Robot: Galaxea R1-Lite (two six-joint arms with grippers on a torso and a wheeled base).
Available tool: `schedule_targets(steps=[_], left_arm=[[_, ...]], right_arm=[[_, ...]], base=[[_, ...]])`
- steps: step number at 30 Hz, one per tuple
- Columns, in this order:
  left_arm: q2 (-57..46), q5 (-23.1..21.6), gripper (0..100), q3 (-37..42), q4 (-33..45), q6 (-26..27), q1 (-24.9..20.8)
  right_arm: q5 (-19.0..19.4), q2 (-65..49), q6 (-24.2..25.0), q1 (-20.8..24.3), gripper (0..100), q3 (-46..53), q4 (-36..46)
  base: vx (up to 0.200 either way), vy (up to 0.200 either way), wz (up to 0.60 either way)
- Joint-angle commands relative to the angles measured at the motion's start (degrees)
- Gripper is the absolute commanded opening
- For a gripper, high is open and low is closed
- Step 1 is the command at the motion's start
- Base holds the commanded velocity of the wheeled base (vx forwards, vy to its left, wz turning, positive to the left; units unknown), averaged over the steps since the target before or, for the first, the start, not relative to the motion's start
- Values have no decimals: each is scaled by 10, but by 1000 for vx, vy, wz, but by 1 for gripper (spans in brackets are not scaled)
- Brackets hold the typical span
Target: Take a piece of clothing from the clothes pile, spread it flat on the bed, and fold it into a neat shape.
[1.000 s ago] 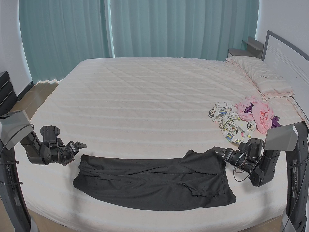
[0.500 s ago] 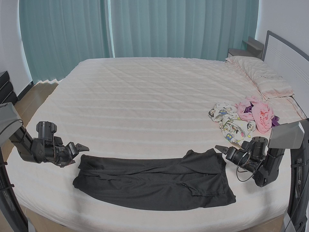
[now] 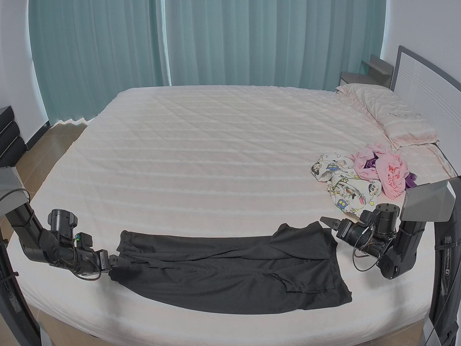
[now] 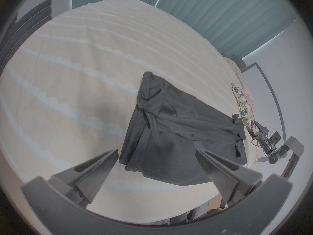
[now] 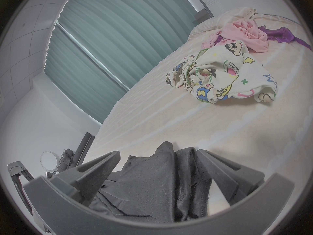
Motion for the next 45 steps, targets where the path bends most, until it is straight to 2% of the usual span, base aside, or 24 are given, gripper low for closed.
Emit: schedule_targets(steps=[1,7,8,17,25,29,37,38,41,45], left_arm=[[16,1,100,2,0,1,2],[40,3,100,-11,-8,2,2],[41,3,0,-11,-9,2,2],[37,63,0,2,-2,1,7],[-17,84,0,2,130,70,20],[-13,110,0,2,136,78,20],[-13,117,0,10,138,98,20],[-13,119,100,11,138,99,20],[-12,139,100,11,145,103,20],[-15,135,100,2,143,97,23]], right_arm=[[0,0,0,2,100,1,0],[0,-1,0,2,100,1,0],[0,-1,0,2,100,1,0],[0,-1,0,2,100,0,-1],[1,-1,0,2,100,1,0],[0,0,0,3,100,0,0],[0,0,0,2,100,0,0],[0,0,0,3,100,1,0],[0,0,0,2,100,0,0],[0,0,0,3,100,1,0]], base=[[0,0,0],[0,0,0],[0,0,0],[0,0,0],[0,0,0],[0,0,0],[0,0,0],[0,0,0],[0,0,0],[0,0,0]])
